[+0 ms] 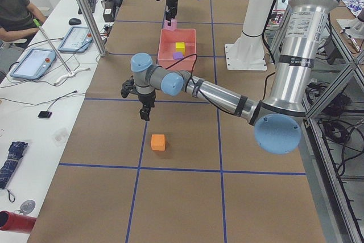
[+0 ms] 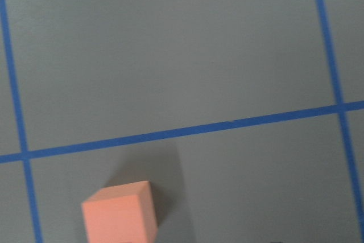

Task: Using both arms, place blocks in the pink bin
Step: 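Carry the pink cube into the bin with the right gripper while the left gripper withdraws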

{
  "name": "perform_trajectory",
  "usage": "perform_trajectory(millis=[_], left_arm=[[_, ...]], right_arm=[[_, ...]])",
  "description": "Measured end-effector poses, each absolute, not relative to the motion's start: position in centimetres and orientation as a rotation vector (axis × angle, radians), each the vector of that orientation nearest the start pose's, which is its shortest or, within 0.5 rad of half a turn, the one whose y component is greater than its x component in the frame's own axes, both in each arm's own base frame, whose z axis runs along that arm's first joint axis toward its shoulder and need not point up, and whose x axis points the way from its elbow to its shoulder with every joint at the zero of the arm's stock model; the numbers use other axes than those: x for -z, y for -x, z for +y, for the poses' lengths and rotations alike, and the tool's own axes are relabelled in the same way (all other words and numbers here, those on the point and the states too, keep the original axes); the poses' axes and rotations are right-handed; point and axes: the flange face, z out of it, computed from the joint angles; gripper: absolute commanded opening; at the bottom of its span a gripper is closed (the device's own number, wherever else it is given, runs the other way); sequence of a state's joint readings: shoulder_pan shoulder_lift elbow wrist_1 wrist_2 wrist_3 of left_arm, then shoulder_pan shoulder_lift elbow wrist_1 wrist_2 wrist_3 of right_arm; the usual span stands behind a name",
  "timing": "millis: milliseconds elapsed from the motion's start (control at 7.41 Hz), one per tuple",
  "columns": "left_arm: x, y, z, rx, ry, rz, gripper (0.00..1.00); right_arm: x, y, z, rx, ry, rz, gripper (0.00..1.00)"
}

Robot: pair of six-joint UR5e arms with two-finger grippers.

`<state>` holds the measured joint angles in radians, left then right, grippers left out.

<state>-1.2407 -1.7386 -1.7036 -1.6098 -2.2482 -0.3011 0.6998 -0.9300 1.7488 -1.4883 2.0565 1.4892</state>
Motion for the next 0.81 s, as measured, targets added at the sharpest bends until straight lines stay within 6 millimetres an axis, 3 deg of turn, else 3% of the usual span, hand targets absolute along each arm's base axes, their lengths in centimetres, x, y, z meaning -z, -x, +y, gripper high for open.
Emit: perform_trajectory(millis=[270, 810], left_arm=[[-53.6, -11.1, -56.7, -0.129, -0.069, 0.728, 0.88], [-56.2, -11.2, -57.2, -0.055, -0.003, 0.715, 0.9]], right_arm=[[-19.9, 48.2, -46.1, -0.331, 0.051, -0.944, 0.0], [-22.0, 49.2, -45.4, -0.327, 0.046, -0.902, 0.0]])
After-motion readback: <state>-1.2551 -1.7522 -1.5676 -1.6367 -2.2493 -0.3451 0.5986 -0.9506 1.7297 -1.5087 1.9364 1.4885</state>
